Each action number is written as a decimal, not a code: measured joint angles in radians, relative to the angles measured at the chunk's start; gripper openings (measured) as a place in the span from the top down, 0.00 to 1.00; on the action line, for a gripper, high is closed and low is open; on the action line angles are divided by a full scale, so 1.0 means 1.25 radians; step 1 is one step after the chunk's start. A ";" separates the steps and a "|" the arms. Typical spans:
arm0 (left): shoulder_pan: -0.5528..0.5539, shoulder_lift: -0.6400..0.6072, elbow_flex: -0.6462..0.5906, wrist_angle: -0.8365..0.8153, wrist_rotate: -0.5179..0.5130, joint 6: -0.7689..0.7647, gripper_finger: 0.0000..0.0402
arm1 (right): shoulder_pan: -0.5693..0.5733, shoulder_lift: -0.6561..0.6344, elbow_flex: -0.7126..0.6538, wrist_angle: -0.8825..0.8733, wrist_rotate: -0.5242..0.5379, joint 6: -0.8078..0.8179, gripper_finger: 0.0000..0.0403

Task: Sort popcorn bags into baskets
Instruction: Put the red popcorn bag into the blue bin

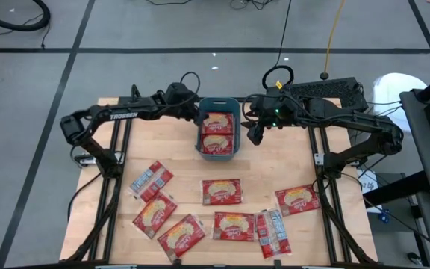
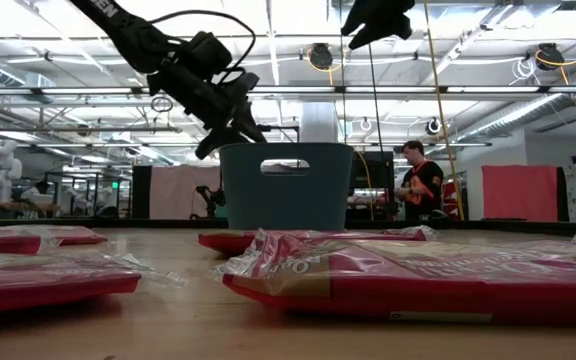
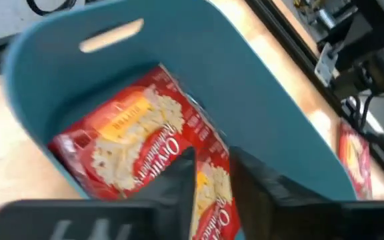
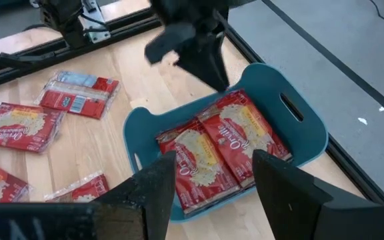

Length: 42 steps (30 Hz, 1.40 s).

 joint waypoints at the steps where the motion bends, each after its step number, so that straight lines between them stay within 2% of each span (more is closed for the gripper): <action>1: -0.007 0.000 0.000 0.000 -0.006 -0.003 0.82 | 0.000 0.000 0.000 0.012 0.000 0.006 0.52; 6: -0.015 -0.050 -0.001 -0.011 -0.015 -0.059 0.98 | -0.014 0.000 0.000 0.145 -0.004 0.061 0.56; 13: -0.020 -0.168 0.000 -0.071 -0.046 -0.037 0.97 | -0.063 0.051 0.000 0.356 -0.098 0.092 0.70; 17: -0.024 -0.252 0.000 -0.129 -0.053 -0.038 0.99 | -0.089 0.120 0.032 0.405 -0.168 0.103 0.78; 21: -0.051 -0.338 0.000 -0.201 -0.077 -0.035 0.98 | -0.106 0.202 0.099 0.407 -0.210 0.067 0.84; 27: -0.115 -0.417 -0.024 -0.359 -0.162 -0.037 0.99 | -0.142 0.328 0.195 0.374 -0.263 0.057 0.90; 34: -0.206 -0.468 -0.111 -0.310 -0.193 -0.131 0.98 | -0.149 0.432 0.254 0.241 -0.296 -0.009 0.94; 42: -0.286 -0.457 -0.128 -0.301 -0.276 -0.192 0.96 | -0.150 0.535 0.254 0.121 -0.268 -0.096 0.97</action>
